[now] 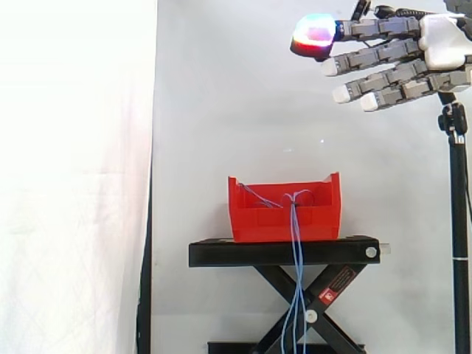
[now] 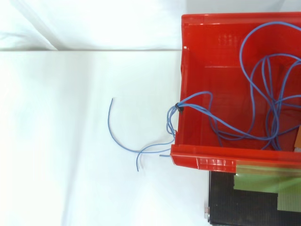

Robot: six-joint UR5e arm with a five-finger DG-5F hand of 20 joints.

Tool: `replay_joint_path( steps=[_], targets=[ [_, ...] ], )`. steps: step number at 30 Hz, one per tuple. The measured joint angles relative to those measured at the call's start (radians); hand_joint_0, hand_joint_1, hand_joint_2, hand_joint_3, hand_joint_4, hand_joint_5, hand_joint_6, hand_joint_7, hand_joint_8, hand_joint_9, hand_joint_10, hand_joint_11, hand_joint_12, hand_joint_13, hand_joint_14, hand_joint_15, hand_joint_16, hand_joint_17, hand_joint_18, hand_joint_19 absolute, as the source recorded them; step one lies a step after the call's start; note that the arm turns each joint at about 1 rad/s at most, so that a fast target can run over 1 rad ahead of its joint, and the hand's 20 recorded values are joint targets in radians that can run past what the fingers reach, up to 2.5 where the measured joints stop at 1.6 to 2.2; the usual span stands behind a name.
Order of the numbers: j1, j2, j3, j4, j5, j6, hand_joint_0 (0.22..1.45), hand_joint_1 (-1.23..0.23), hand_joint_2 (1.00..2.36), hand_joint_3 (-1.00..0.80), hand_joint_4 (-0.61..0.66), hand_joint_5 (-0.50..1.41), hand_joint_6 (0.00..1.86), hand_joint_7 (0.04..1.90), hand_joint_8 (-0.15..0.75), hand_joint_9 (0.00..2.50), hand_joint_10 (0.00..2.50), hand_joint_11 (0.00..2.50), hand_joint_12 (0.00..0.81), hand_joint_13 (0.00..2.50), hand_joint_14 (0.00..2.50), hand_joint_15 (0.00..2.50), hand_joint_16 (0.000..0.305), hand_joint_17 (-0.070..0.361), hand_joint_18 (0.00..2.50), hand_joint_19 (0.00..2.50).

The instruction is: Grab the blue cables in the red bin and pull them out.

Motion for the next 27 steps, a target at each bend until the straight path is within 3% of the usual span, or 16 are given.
replay_joint_path(
  steps=[15,21,24,27],
  targets=[
    [0.0,-0.001,0.0,-0.005,-0.003,-0.003,0.62,-0.85,1.0,-1.0,0.04,0.08,0.01,0.17,0.172,0.01,0.0,0.0,0.348,0.09,0.0,0.11,0.052,0.117,0.14,0.3],
    [-0.001,-0.009,-0.003,-0.027,-0.004,-0.03,0.62,-0.85,1.0,-1.0,0.04,0.08,0.01,0.17,0.171,0.01,0.0,0.0,0.348,0.09,0.0,0.11,0.052,0.117,0.14,0.31],
    [-0.001,-0.009,-0.036,-0.018,-0.005,-0.057,0.62,-0.85,1.0,-1.0,0.04,0.08,0.01,0.17,0.172,0.01,0.0,0.0,0.348,0.09,0.0,0.11,0.052,0.117,0.14,0.3],
    [-0.001,-0.009,-0.094,0.03,-0.005,-0.07,0.62,-0.85,1.0,-1.0,0.04,0.08,0.01,0.17,0.171,0.01,0.0,0.0,0.348,0.09,0.0,0.11,0.052,0.117,0.14,0.3]
  ],
)
